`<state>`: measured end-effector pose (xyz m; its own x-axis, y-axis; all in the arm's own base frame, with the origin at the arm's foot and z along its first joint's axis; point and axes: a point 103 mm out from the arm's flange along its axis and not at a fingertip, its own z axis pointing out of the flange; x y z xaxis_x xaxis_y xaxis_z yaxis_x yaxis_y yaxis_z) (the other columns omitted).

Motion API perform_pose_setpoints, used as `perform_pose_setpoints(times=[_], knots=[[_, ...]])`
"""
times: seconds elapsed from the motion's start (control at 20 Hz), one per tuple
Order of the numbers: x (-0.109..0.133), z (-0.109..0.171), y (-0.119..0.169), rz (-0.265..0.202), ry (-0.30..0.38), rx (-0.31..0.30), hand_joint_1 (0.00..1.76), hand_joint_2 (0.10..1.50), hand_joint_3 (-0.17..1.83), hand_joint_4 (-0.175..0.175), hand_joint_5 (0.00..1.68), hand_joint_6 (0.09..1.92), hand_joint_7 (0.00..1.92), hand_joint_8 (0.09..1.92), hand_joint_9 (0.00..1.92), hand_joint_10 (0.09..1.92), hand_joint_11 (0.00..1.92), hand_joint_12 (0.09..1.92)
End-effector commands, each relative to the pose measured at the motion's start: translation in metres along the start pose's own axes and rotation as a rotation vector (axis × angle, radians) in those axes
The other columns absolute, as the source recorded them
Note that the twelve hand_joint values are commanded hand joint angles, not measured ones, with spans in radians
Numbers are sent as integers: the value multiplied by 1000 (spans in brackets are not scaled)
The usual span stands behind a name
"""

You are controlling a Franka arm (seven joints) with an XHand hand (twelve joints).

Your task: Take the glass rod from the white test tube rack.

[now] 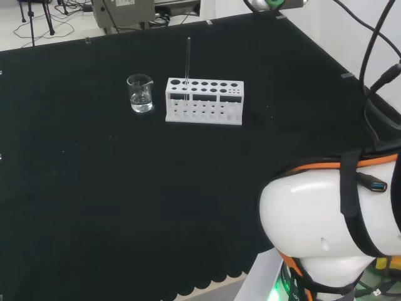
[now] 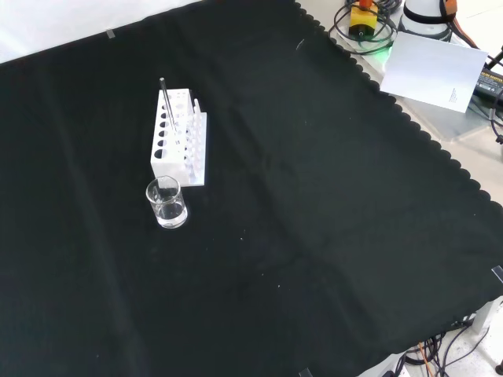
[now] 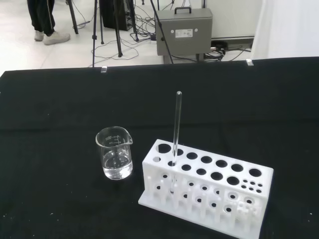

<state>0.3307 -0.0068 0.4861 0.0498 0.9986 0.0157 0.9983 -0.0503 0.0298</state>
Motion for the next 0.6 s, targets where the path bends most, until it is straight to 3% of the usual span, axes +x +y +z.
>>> perform_pose_setpoints(times=[0.05,0.6], knots=[[-7,27,50,-38,27,22,546,886,405,-158,138,87,222,968,615,883,513,1383],[-5,48,104,-78,51,23,563,883,424,-175,215,87,433,992,781,895,660,1339]])
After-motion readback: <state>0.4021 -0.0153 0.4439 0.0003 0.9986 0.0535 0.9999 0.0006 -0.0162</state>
